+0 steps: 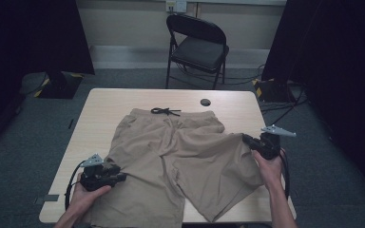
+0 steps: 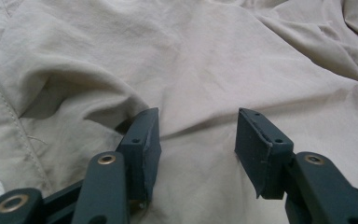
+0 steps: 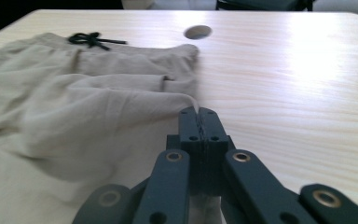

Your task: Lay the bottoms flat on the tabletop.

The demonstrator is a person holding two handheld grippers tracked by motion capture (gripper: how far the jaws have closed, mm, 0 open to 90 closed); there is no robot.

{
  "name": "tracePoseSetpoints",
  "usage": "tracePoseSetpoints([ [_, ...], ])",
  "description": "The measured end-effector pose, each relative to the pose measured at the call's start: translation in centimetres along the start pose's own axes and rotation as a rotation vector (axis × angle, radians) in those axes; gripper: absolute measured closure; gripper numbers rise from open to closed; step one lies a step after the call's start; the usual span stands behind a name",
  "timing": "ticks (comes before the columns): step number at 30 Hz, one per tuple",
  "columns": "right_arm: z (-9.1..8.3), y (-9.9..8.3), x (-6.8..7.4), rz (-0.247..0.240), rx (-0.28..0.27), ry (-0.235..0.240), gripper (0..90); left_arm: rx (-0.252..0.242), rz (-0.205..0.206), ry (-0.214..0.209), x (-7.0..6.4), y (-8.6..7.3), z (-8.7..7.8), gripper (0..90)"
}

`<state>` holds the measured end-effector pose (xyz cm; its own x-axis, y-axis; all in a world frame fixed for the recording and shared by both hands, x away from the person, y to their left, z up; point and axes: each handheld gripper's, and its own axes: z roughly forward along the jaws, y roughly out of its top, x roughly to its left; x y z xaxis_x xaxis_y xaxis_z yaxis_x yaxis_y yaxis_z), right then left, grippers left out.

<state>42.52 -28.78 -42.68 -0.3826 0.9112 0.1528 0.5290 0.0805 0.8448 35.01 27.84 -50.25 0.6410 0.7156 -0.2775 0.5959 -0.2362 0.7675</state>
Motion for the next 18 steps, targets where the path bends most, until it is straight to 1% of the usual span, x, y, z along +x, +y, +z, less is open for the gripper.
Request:
tracePoseSetpoints([
  [1,0.4,0.0,-0.5,0.005,0.015,-0.012,89.4,0.000,0.002,0.001,0.0,0.0,0.0,49.7],
  [2,0.8,-0.2,-1.0,0.010,0.031,-0.029,85.9,0.000,0.001,0.002,0.0,0.0,0.0,49.7],
  [3,1.1,-0.5,-1.4,0.021,0.050,-0.045,79.4,0.000,0.000,0.001,0.0,0.0,0.0,49.6],
  [4,1.3,-0.9,-1.7,0.017,0.065,-0.062,71.6,0.001,0.001,0.000,0.0,0.0,0.0,49.6],
  [5,1.2,-1.2,-1.9,0.022,0.066,-0.073,66.7,0.001,-0.001,-0.001,0.0,0.0,0.0,49.6],
  [6,1.0,-1.5,-1.8,0.033,0.056,-0.067,60.8,0.000,0.000,-0.005,0.0,0.0,0.0,49.6],
  [7,0.6,-1.7,-1.7,0.033,0.048,-0.069,55.5,-0.001,-0.001,-0.005,0.0,0.0,0.0,49.6],
  [8,0.0,-1.9,-1.3,0.026,0.031,-0.071,53.2,0.000,-0.001,-0.004,0.0,0.0,0.0,49.6],
  [9,-0.6,-2.0,-0.8,0.023,0.012,-0.059,52.6,0.000,0.000,-0.005,0.0,0.0,0.0,49.6],
  [10,-1.2,-2.1,-0.2,0.010,-0.002,-0.036,52.2,0.001,0.002,0.001,0.0,0.0,0.0,49.6],
  [11,-1.8,-2.4,0.5,-0.004,-0.004,-0.022,52.2,-0.002,-0.001,0.001,-0.1,0.0,0.0,49.5],
  [13,-2.6,-3.1,2.1,-0.044,0.006,0.012,55.9,0.000,0.005,0.004,-0.1,0.0,0.0,48.9],
  [15,-3.1,-4.1,3.6,-0.064,0.024,0.039,58.0,0.000,0.002,0.004,-0.1,0.0,0.0,48.4],
  [16,-3.2,-4.7,4.4,-0.072,0.032,0.061,59.5,0.003,0.002,0.005,-0.1,0.0,0.0,48.4],
  [17,-3.1,-5.1,4.7,-0.077,0.043,0.076,59.5,0.002,-0.001,0.006,-0.1,0.0,0.0,48.3],
  [18,-2.8,-5.6,5.1,-0.087,0.066,0.081,59.4,-0.001,-0.004,0.001,-0.1,0.0,0.0,48.4],
])
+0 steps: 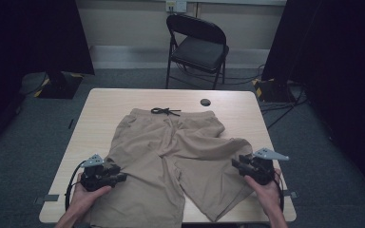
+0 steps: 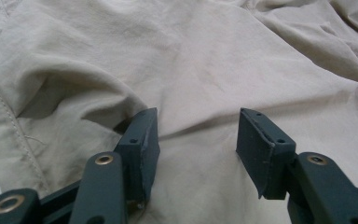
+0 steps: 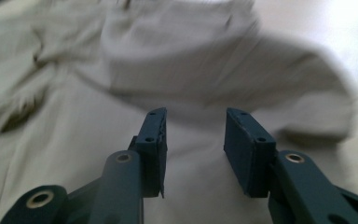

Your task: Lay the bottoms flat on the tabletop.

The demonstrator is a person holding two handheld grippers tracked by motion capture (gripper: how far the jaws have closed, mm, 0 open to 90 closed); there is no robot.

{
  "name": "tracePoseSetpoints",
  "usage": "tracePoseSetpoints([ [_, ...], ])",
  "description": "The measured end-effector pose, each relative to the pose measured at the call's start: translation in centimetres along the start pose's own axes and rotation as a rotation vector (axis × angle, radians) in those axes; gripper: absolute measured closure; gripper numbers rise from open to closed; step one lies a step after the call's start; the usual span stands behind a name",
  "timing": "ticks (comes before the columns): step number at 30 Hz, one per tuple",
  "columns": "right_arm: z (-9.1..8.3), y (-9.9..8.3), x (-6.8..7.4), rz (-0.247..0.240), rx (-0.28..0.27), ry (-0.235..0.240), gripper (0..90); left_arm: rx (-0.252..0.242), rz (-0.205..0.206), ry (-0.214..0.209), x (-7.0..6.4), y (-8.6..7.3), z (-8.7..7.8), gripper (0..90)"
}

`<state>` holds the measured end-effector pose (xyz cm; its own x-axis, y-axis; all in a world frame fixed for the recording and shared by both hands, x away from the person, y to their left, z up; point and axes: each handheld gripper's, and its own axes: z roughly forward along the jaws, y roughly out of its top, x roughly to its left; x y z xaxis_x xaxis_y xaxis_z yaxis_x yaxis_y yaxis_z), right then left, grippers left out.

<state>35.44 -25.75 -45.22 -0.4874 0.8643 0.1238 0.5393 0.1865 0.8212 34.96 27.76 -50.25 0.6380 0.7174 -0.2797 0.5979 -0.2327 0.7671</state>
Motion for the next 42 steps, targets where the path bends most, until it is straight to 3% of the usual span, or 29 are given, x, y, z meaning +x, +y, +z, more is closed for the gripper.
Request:
tracePoseSetpoints([
  [3,1.4,-1.3,0.2,-0.014,0.066,0.003,57.9,0.004,0.004,0.002,0.0,0.0,0.0,47.8],
  [9,3.1,-2.6,0.0,-0.026,0.152,-0.038,51.7,-0.001,-0.004,-0.010,0.1,0.0,0.0,47.3],
  [14,2.5,-3.4,1.0,-0.043,0.148,-0.033,48.9,-0.002,-0.001,-0.007,0.0,0.0,0.0,46.2],
  [21,-0.1,-5.4,3.5,-0.076,0.171,0.027,48.8,-0.001,0.002,0.010,0.2,-0.1,-0.2,45.6],
  [27,-1.1,-6.1,6.2,-0.101,0.209,0.125,46.7,-0.002,0.007,0.026,0.4,-0.1,-0.3,45.5],
  [29,-1.1,-6.0,6.6,-0.087,0.222,0.149,45.4,-0.002,0.012,0.028,0.4,0.0,-0.3,45.4],
  [32,-0.8,-4.9,6.0,-0.067,0.165,0.145,45.5,0.001,0.011,0.030,0.5,0.0,-0.3,45.4],
  [38,0.8,0.2,2.7,-0.029,0.021,0.067,45.1,0.001,0.011,0.023,0.5,0.0,-0.3,44.5],
  [42,3.1,2.0,0.4,0.018,0.001,0.017,45.2,-0.002,0.009,0.020,0.6,0.0,-0.3,44.5],
])
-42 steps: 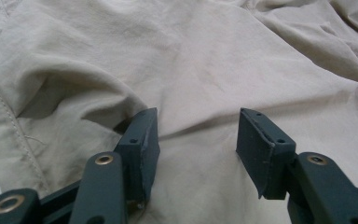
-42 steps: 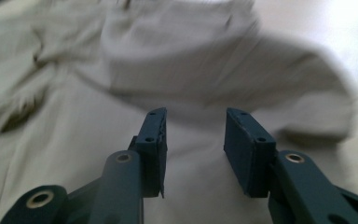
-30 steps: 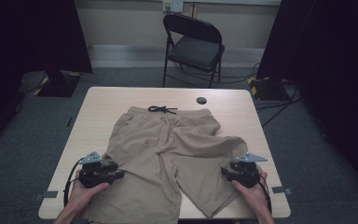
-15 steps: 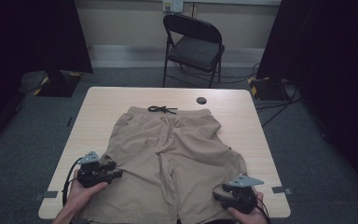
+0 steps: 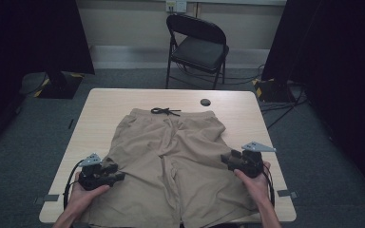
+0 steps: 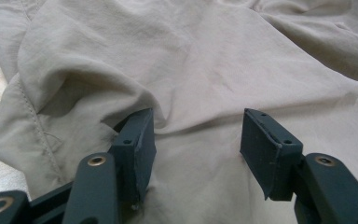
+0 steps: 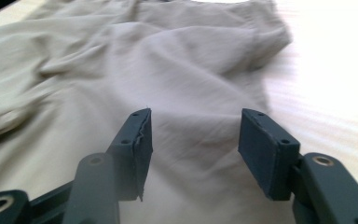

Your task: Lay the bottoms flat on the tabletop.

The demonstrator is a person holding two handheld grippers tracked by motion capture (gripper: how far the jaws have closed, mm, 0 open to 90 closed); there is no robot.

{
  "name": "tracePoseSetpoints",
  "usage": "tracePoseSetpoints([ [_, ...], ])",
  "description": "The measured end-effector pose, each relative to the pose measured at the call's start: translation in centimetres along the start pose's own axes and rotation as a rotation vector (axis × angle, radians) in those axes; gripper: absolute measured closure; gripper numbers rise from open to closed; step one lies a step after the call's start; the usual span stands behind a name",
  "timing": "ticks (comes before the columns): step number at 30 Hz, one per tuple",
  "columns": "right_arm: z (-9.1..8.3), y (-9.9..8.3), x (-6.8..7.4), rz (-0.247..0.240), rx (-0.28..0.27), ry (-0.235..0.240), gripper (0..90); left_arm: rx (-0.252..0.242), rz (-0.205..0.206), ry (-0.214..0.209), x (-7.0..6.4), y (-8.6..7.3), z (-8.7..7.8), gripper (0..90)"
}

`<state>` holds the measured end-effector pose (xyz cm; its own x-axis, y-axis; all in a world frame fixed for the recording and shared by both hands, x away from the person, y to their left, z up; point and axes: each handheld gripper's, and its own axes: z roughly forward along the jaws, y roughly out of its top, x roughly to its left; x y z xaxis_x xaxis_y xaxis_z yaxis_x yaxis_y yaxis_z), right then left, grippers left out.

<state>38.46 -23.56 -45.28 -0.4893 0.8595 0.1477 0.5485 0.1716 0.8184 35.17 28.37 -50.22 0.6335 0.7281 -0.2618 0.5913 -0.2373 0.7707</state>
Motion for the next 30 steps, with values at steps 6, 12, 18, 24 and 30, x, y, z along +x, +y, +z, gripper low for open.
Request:
tracePoseSetpoints([
  [6,2.8,-1.6,-0.2,-0.018,0.120,-0.006,44.5,0.000,-0.001,-0.001,0.0,0.0,0.0,43.9],
  [12,2.4,-3.4,0.3,-0.021,0.142,-0.014,43.1,0.000,-0.002,-0.001,0.0,0.0,0.0,43.7],
  [18,0.9,-4.8,1.8,-0.051,0.136,0.010,42.9,-0.003,-0.007,-0.002,0.0,0.0,0.0,43.4],
  [24,-0.5,-5.8,3.0,-0.071,0.157,0.026,42.9,-0.001,-0.008,-0.002,0.0,0.0,0.0,42.8],
  [30,-1.3,-4.0,2.6,-0.030,0.117,0.041,38.7,0.050,-0.001,0.003,-0.5,1.4,-0.1,41.0],
])
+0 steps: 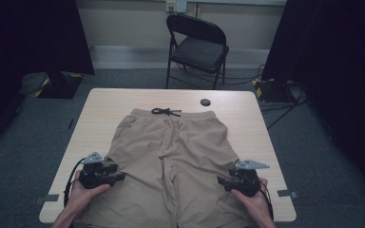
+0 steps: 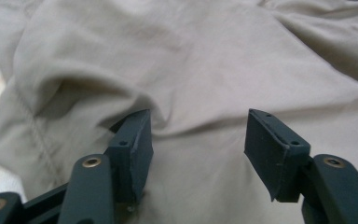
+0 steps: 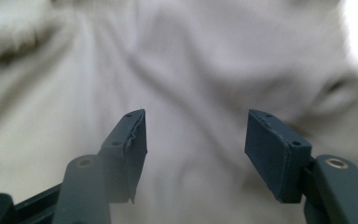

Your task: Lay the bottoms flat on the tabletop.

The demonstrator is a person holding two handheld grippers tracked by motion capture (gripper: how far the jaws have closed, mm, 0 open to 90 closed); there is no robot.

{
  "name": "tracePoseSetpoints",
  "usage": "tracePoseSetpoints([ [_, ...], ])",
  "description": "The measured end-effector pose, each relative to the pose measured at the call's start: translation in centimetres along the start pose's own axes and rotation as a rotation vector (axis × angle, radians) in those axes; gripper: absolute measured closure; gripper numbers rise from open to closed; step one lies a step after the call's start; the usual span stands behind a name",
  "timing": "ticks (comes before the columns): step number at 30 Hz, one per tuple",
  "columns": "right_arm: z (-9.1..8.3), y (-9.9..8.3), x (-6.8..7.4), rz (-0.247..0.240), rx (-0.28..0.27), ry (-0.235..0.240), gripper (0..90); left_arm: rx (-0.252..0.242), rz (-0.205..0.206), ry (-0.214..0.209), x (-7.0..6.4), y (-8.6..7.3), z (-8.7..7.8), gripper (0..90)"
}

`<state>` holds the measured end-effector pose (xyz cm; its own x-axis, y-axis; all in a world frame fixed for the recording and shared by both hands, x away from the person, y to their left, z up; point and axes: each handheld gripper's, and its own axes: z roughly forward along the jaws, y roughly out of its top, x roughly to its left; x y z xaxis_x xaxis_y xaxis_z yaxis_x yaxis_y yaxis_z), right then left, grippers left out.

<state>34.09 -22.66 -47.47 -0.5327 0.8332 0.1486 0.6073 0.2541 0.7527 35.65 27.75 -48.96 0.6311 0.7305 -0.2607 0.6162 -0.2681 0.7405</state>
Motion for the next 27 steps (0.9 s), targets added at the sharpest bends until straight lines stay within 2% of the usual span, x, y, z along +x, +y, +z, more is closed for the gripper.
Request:
tracePoseSetpoints([
  [2,-0.1,1.8,-0.5,-0.006,-0.052,-0.010,40.3,-0.016,0.003,-0.010,-0.1,0.9,-0.1,40.4],
  [4,0.5,3.5,-1.1,-0.015,-0.079,-0.038,44.2,-0.028,0.000,-0.012,0.2,1.8,-0.1,40.1],
  [6,1.7,4.8,-1.8,-0.005,-0.074,-0.039,49.7,-0.045,-0.013,-0.008,0.8,2.7,0.1,40.3],
  [8,3.2,5.3,-2.2,-0.020,-0.055,-0.068,50.3,-0.077,-0.054,-0.022,1.7,3.5,0.1,40.6],
  [9,3.9,5.3,-2.3,-0.011,-0.042,-0.070,50.5,-0.092,-0.059,-0.015,2.1,3.9,0.1,40.7],
  [11,5.0,5.0,-2.3,-0.013,-0.022,-0.087,50.2,-0.087,-0.074,0.001,2.9,4.4,0.3,41.2],
  [12,5.4,4.8,-2.2,-0.015,-0.017,-0.092,49.6,-0.082,-0.074,0.022,3.4,4.6,0.4,41.2],
  [14,6.1,4.3,-2.1,-0.023,0.005,-0.102,46.6,-0.089,-0.092,0.031,4.2,4.5,0.8,41.6],
  [17,6.7,4.0,-2.0,-0.024,0.035,-0.113,38.1,-0.053,-0.114,0.040,5.0,3.9,1.7,41.4],
  [19,7.0,3.9,-2.0,-0.047,0.044,-0.124,35.6,-0.045,-0.134,0.033,5.2,3.7,2.2,40.2],
  [22,7.3,3.8,-2.1,-0.074,0.035,-0.147,31.1,-0.031,-0.109,0.041,4.8,3.8,2.7,38.1],
  [25,7.6,3.7,-2.5,-0.075,0.011,-0.148,28.1,-0.014,-0.085,0.053,4.5,3.9,3.4,34.5],
  [27,7.8,3.9,-2.9,-0.079,0.012,-0.147,27.7,-0.028,-0.080,0.068,4.5,3.9,3.8,33.3],
])
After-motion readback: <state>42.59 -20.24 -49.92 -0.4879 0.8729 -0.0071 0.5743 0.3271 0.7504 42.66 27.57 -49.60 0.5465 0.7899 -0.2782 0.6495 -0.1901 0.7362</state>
